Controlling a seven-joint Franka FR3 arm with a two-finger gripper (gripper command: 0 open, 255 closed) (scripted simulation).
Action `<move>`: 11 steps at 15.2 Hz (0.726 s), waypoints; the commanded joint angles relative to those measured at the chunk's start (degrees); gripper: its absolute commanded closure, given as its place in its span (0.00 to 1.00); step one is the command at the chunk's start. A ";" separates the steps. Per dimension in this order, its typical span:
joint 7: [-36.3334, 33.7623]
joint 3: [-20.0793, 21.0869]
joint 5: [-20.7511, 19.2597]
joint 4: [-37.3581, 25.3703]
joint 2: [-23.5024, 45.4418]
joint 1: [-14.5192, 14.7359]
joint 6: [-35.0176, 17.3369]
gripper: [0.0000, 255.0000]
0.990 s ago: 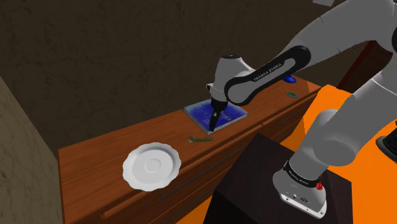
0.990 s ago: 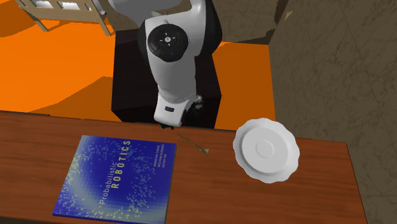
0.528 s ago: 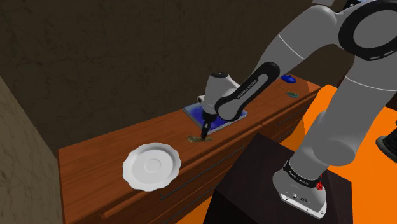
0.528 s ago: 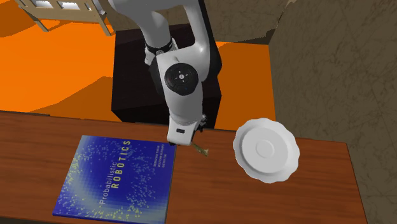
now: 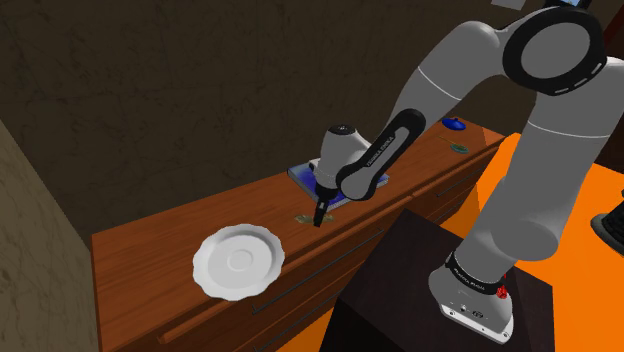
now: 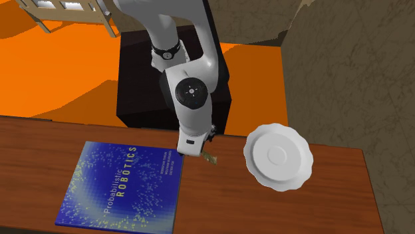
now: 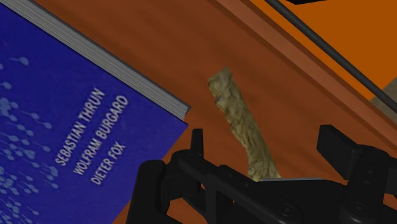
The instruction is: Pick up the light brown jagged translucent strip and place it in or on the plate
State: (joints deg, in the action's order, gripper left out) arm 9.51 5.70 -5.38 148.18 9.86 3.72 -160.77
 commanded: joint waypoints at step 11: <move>-0.04 -0.03 -0.06 -0.07 0.17 0.01 -0.11 1.00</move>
State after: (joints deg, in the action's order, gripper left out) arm 9.47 5.66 -5.45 148.11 10.03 3.74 -160.88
